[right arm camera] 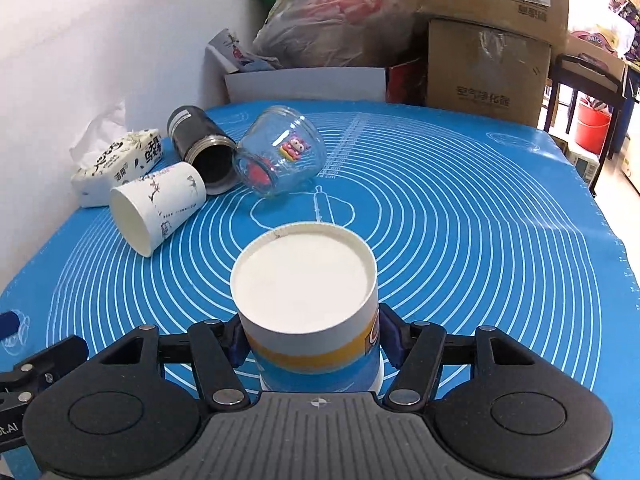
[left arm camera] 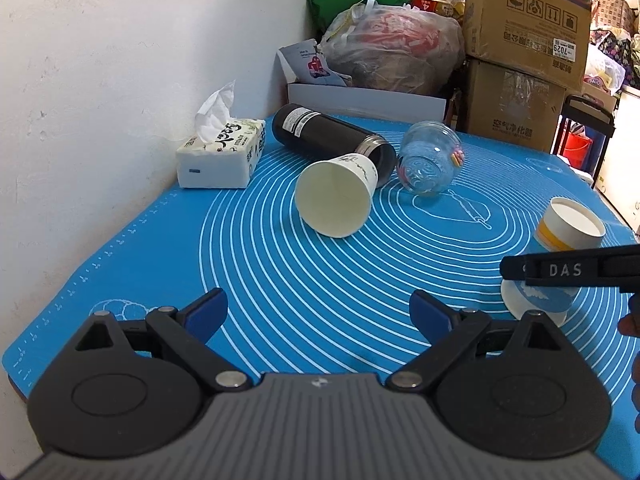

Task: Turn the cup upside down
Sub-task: 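Turn the cup with the right tool and stand it rim-down on the mat, then open the right tool and pull it back from the cup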

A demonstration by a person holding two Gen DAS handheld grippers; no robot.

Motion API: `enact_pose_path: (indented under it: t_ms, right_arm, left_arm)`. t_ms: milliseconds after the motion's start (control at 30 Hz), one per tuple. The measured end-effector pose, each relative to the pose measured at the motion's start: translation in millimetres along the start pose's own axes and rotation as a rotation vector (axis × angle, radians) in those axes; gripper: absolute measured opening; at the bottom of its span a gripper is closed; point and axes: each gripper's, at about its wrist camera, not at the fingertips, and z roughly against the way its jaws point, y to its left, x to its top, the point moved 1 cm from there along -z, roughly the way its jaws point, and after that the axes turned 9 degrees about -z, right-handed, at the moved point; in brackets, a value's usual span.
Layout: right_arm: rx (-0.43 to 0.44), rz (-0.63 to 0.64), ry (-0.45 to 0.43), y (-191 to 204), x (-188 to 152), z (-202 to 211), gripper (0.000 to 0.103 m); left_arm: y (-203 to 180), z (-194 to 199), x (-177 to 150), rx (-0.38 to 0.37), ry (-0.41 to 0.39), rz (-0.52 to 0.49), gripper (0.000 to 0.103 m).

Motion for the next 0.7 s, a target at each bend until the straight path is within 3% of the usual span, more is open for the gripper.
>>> enact_pose_path:
  t_ms: [300,433,700]
  right_arm:
    - [0.032,-0.009,-0.049,-10,0,25,0.082]
    - [0.019,-0.005,-0.092,-13,-7,56,0.103]
    - [0.01,-0.06,-0.12,-29,-31,121,0.103]
  left_arm:
    - [-8,4,1,-0.04,0.003,-0.005,0.097]
    - [-11,11,2,-0.084,0.02,-0.001,0.097]
    - [-12,38,0,-0.109,0.019,0.007,0.096]
